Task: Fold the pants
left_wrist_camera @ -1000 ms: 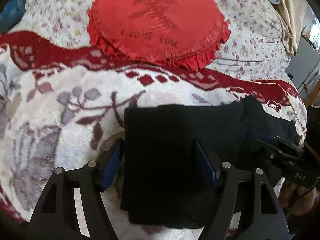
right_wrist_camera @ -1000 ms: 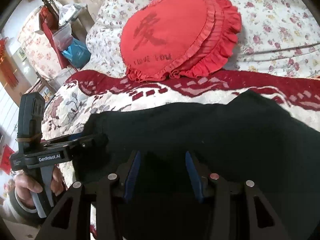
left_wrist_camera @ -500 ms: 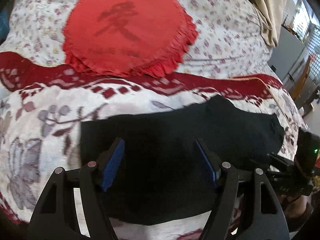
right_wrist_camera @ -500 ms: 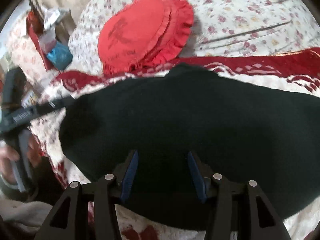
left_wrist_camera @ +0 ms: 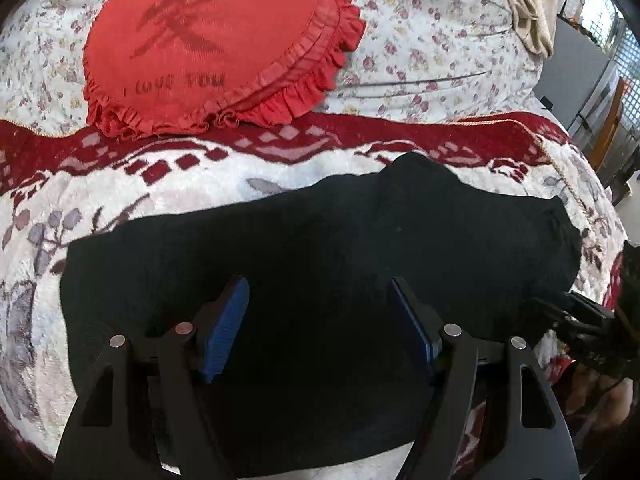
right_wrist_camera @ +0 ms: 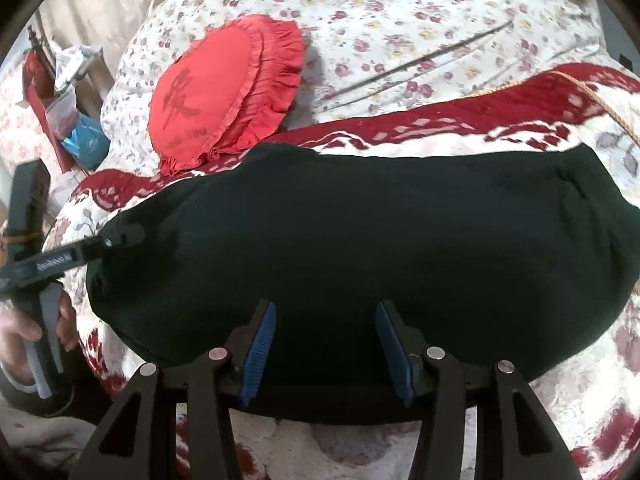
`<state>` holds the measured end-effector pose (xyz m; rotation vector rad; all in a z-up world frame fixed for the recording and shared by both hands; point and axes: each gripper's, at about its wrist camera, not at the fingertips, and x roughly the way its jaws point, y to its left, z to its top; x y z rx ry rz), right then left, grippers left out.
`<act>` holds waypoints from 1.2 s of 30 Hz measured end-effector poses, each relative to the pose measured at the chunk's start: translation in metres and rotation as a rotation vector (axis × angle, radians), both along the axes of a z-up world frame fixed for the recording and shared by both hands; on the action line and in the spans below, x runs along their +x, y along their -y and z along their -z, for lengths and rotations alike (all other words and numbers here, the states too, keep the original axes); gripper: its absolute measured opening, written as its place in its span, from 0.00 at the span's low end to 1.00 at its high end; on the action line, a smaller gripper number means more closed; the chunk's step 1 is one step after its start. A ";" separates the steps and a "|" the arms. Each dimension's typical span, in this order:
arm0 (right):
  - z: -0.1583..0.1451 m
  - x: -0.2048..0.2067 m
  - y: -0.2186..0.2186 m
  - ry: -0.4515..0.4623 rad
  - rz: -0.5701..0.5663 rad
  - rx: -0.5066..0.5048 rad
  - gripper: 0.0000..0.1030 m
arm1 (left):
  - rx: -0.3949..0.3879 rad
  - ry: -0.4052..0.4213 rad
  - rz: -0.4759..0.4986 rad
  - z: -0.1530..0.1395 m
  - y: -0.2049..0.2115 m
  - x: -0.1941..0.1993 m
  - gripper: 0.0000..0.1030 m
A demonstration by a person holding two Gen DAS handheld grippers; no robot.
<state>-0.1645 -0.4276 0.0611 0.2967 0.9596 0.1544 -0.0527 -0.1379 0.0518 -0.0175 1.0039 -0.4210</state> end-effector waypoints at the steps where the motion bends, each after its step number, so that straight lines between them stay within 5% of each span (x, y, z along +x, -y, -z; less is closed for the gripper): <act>1: -0.001 0.000 0.002 0.001 0.006 0.003 0.49 | 0.000 -0.003 -0.002 0.002 0.000 0.001 0.69; 22: -0.004 -0.014 0.040 -0.030 0.124 -0.036 0.49 | -0.030 0.019 0.023 -0.014 0.004 -0.007 0.69; 28: -0.011 -0.033 0.082 -0.012 0.228 -0.017 0.49 | -0.097 -0.023 0.173 -0.023 0.049 -0.006 0.76; 36: -0.016 -0.056 0.121 0.007 0.329 0.039 0.50 | -0.167 -0.165 0.425 -0.014 0.167 0.014 0.77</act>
